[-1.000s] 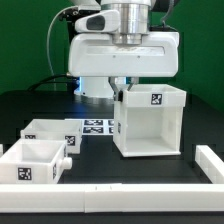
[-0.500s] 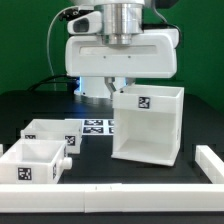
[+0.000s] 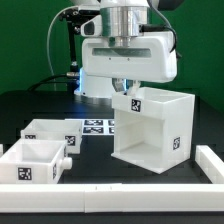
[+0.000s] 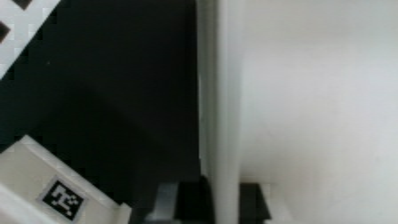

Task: Assemble drawer

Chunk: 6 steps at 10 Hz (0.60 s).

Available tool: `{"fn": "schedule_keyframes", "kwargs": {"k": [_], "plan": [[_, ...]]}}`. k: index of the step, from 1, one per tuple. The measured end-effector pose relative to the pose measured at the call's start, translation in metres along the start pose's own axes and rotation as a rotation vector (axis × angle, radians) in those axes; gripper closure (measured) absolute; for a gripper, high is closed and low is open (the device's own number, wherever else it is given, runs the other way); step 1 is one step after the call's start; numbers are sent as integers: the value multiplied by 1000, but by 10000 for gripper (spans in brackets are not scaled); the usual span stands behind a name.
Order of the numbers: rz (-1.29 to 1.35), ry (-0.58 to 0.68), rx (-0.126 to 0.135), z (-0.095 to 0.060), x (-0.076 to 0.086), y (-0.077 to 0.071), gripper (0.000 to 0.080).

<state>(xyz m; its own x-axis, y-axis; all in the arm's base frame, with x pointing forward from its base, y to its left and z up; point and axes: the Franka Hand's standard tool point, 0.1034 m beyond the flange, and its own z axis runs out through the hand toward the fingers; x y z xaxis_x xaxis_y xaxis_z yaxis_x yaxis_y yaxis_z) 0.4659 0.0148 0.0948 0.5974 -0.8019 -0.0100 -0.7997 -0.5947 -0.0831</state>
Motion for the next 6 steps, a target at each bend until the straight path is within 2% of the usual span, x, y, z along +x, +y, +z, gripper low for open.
{"fn": "schedule_keyframes", "kwargs": {"k": [2, 3, 5, 6], "plan": [[76, -9, 4, 0, -3, -2, 765], [279, -37, -23, -1, -3, -10, 765], [518, -52, -19, 1, -2, -25, 765], [574, -50, 7, 1, -5, -34, 765]]}}
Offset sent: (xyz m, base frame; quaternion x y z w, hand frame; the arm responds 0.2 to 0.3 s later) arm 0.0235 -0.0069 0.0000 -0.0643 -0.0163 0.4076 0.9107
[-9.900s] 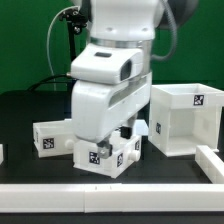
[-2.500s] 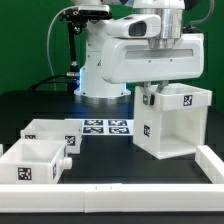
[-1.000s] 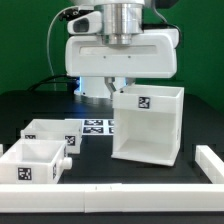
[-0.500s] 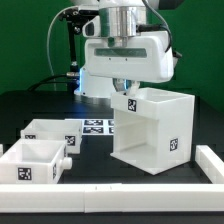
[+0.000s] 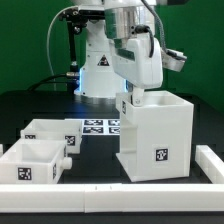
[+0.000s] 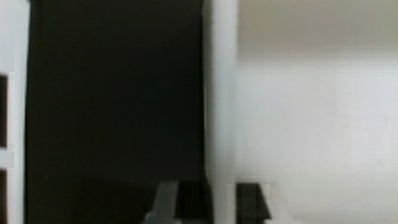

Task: Assemble drawer

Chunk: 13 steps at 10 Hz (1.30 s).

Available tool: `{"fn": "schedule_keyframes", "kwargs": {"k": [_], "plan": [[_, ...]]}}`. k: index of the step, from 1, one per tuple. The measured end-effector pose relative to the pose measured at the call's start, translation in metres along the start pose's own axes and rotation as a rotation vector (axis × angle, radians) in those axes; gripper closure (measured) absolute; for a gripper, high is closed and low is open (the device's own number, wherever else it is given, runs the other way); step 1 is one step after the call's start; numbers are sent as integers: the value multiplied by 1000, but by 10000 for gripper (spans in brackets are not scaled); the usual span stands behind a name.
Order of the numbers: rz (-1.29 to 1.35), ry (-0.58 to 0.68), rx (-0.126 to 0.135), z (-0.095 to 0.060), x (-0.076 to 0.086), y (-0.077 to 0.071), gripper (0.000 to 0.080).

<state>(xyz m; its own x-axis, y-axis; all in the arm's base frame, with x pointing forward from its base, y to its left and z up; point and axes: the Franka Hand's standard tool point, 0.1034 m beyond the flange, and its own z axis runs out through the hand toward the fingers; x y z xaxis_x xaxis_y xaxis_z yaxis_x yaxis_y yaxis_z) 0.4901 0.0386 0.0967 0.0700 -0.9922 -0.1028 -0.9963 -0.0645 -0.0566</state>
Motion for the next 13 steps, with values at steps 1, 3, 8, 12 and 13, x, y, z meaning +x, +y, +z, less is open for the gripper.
{"fn": "schedule_keyframes", "kwargs": {"k": [1, 3, 8, 12, 13], "plan": [[-56, 27, 83, 4, -9, -14, 765], [-165, 52, 206, 5, -20, -37, 765], [-151, 41, 207, 5, -17, -37, 765], [-108, -49, 163, 5, -14, -51, 764], [-84, -79, 146, 6, -14, -51, 764]]}}
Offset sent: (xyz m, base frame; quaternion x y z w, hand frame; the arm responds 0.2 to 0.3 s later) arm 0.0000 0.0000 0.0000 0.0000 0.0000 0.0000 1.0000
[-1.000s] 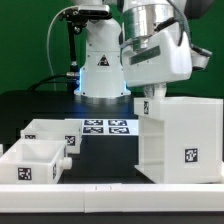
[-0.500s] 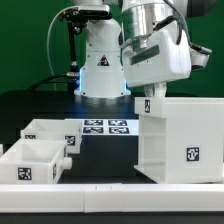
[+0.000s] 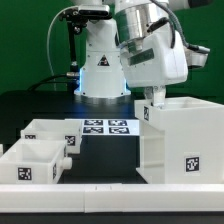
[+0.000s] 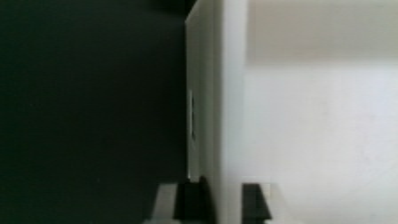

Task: Assemble drawer

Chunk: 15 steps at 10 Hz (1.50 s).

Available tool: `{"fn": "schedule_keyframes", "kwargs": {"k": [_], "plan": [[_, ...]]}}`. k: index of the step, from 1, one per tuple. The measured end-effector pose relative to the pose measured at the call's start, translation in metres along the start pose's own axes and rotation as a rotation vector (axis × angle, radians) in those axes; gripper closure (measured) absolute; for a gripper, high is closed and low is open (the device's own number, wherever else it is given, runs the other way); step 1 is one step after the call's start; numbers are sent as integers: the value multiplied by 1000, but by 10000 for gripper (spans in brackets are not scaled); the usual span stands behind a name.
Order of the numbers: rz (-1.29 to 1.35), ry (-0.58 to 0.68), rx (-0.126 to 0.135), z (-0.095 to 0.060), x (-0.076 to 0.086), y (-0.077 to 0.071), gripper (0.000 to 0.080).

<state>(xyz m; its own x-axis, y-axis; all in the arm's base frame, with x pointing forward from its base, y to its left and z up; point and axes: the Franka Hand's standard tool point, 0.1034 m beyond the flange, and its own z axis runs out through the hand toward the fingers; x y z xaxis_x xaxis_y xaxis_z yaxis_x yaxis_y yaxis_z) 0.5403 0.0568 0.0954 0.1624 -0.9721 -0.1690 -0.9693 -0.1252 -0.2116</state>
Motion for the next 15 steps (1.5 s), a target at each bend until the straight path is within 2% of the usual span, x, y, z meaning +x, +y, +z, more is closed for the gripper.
{"fn": "schedule_keyframes", "kwargs": {"k": [1, 3, 4, 8, 9, 10, 11, 12, 13, 14, 15], "plan": [[22, -16, -9, 1, -3, -1, 764], [105, -8, 3, 5, -23, -2, 764], [124, 1, 12, 4, -24, -3, 764], [114, 1, 13, 4, -22, -5, 764], [112, 1, 13, 4, -23, -5, 688], [109, 1, 12, 4, -23, -5, 548], [107, 1, 12, 5, -23, -5, 548], [106, 1, 12, 5, -23, -5, 366], [78, -1, 16, 1, -20, -7, 236], [60, -1, 43, -16, -13, -12, 236], [47, 0, 64, -29, -8, -15, 168]]}}
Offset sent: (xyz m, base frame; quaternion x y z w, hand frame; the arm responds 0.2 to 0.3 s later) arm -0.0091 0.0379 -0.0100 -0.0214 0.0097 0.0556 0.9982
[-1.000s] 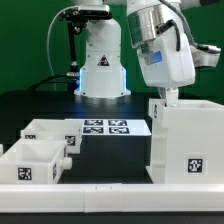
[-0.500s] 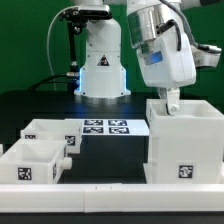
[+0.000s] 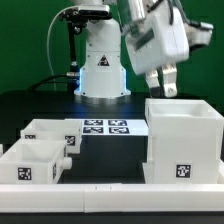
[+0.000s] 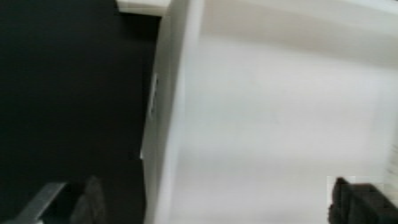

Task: Assemble drawer

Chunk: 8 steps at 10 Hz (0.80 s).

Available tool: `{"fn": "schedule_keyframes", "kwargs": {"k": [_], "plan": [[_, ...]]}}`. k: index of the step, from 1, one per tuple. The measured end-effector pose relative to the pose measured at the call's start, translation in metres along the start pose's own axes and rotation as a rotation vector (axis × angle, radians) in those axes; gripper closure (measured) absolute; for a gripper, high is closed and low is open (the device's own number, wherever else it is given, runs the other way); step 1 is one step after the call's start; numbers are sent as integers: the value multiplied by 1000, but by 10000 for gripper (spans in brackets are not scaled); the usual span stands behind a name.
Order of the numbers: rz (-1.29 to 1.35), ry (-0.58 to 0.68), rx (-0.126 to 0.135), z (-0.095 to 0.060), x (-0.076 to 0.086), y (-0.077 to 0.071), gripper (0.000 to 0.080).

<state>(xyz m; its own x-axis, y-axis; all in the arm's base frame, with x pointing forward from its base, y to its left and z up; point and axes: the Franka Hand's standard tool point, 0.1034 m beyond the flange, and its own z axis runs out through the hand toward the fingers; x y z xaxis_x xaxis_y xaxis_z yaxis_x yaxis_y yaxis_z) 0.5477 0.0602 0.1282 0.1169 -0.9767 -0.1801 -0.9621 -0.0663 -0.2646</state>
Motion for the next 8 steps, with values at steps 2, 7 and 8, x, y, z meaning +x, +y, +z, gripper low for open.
{"fn": "schedule_keyframes", "kwargs": {"k": [2, 7, 8], "plan": [[-31, -11, 6, -13, 5, -4, 155], [-236, 13, -4, -15, 42, 5, 151], [-268, 21, -2, -18, 62, 3, 151]]}}
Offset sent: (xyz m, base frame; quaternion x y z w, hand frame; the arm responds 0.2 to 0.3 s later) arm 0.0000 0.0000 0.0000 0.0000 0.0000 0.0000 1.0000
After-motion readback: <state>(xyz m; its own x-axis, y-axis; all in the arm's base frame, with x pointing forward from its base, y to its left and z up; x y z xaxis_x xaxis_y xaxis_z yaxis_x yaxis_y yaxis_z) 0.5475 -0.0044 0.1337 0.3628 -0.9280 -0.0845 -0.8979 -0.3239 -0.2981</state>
